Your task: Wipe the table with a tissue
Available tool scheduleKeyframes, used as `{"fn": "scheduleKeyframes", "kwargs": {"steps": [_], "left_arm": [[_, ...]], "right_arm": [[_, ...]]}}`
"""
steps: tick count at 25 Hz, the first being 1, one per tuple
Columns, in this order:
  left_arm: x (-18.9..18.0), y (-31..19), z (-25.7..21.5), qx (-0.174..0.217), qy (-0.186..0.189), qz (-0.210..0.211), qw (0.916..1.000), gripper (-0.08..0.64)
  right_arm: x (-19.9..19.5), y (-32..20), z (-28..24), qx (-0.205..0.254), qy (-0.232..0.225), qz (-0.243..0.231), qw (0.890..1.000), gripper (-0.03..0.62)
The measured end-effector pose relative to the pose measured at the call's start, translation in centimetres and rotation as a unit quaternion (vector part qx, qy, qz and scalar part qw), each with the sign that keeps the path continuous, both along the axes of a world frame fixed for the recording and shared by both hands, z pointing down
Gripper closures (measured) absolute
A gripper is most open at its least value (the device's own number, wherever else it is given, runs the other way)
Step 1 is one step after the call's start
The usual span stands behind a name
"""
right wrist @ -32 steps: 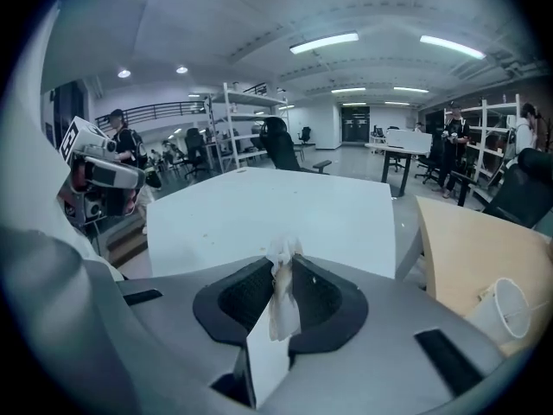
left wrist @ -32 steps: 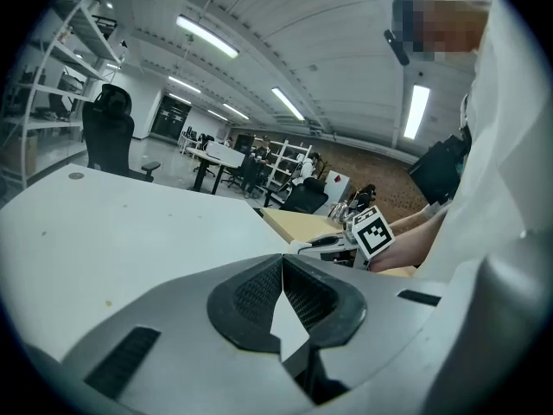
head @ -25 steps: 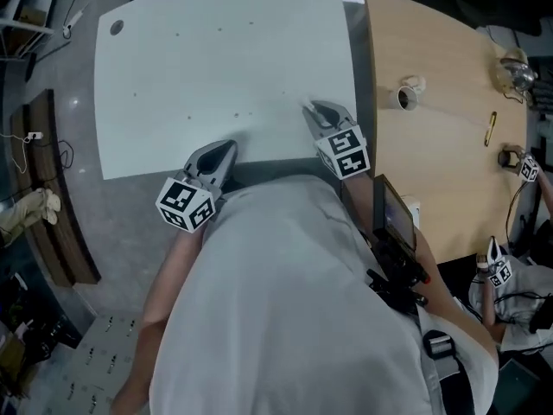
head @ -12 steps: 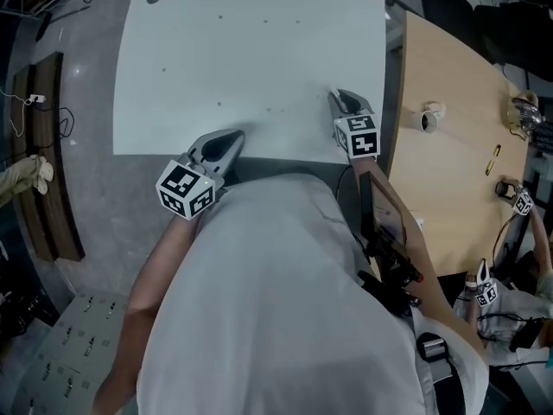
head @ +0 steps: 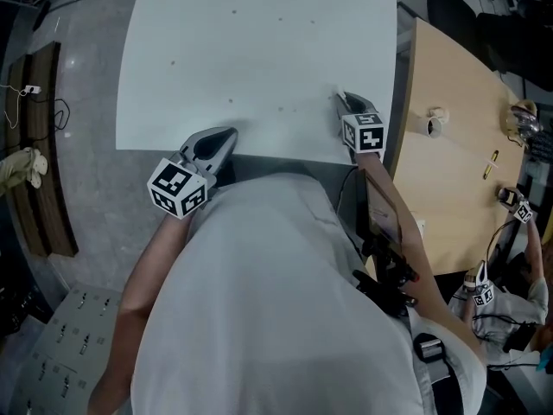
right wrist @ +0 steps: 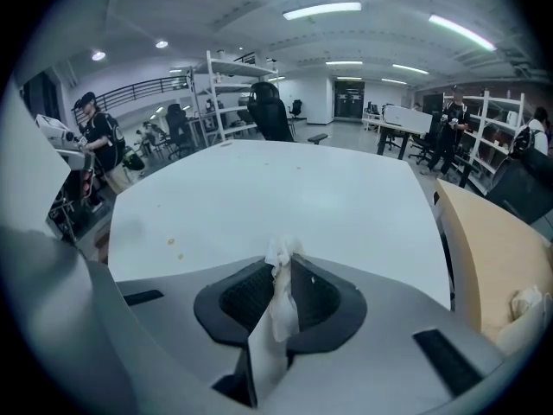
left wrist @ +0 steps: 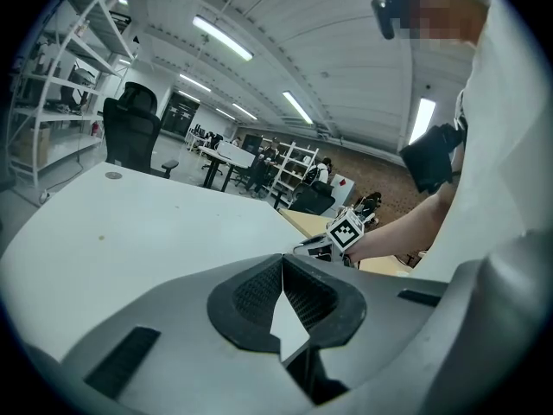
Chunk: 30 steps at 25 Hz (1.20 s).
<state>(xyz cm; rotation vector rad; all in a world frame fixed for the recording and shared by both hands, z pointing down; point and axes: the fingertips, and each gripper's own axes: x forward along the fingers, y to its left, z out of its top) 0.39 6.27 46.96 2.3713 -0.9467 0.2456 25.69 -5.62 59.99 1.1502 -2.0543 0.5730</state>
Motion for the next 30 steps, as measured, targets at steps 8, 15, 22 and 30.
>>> {"fn": "scheduleKeyframes", "kwargs": {"steps": [8, 15, 22, 30], "left_arm": [[-1.2, 0.7, 0.8, -0.012, 0.001, 0.019, 0.9997, 0.554], [-1.0, 0.1, 0.7, -0.01, 0.003, 0.039, 0.9992, 0.554], [0.4, -0.3, 0.7, -0.01, 0.011, 0.062, 0.998, 0.554], [0.8, -1.5, 0.7, -0.003, 0.018, 0.094, 0.9954, 0.554]], "right_arm": [[-1.5, 1.2, 0.2, 0.003, 0.029, -0.02, 0.999, 0.535], [-4.0, 3.7, 0.2, 0.004, 0.02, -0.044, 0.999, 0.537], [-6.5, 6.9, 0.2, -0.031, -0.015, -0.093, 0.995, 0.537], [-4.4, 6.1, -2.8, -0.018, -0.132, 0.042, 0.99, 0.535]]}}
